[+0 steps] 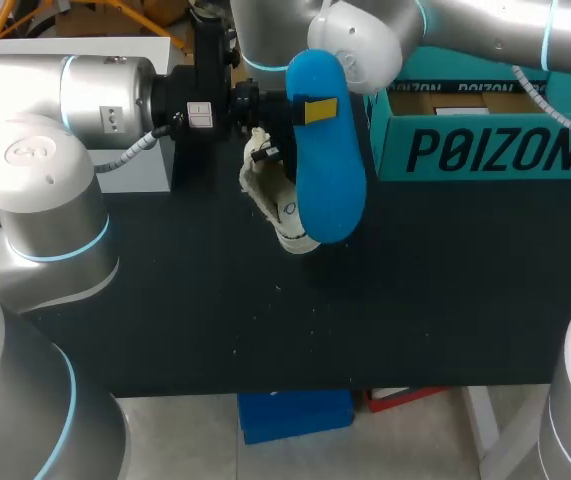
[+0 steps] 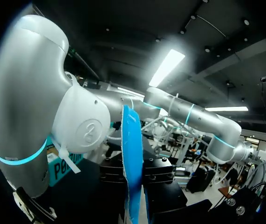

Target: Take the shoe out of the shoebox, open the shoe tongue, remove and reinsert the insole, then place the shoe into the shoebox

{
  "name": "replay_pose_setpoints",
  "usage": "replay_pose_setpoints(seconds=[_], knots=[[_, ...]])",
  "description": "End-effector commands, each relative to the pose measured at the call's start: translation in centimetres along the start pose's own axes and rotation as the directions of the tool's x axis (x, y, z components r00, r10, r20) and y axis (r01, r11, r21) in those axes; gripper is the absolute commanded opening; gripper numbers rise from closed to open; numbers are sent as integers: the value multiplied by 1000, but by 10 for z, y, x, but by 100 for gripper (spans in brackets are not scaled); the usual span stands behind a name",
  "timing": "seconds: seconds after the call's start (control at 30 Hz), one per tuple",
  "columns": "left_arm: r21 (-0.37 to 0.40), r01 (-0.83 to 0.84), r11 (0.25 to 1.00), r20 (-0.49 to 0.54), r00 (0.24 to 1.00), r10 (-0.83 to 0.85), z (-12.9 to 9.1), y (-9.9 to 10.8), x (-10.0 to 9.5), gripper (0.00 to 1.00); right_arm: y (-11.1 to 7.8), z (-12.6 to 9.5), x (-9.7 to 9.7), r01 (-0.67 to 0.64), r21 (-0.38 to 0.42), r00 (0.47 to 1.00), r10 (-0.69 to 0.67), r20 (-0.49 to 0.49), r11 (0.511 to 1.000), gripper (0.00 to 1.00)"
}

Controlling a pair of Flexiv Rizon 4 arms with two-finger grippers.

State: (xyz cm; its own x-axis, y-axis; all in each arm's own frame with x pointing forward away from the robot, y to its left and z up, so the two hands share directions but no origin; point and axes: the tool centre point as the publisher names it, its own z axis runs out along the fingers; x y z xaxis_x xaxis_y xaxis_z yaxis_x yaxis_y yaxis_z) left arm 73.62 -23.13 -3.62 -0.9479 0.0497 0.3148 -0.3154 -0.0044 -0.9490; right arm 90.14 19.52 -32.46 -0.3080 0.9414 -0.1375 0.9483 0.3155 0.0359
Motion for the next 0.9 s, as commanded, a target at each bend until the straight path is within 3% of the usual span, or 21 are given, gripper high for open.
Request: replay_pose_setpoints(seconds=[0.03, 0.9], knots=[[2, -1, 1000, 3, 1000, 1, 2, 1, 0, 0, -2, 5, 2, -36, -5, 999, 36, 9, 999, 0], [2, -1, 1000, 3, 1000, 1, 2, 1, 0, 0, -14, 65, 9, -213, 45, 976, 215, -35, 976, 0]])
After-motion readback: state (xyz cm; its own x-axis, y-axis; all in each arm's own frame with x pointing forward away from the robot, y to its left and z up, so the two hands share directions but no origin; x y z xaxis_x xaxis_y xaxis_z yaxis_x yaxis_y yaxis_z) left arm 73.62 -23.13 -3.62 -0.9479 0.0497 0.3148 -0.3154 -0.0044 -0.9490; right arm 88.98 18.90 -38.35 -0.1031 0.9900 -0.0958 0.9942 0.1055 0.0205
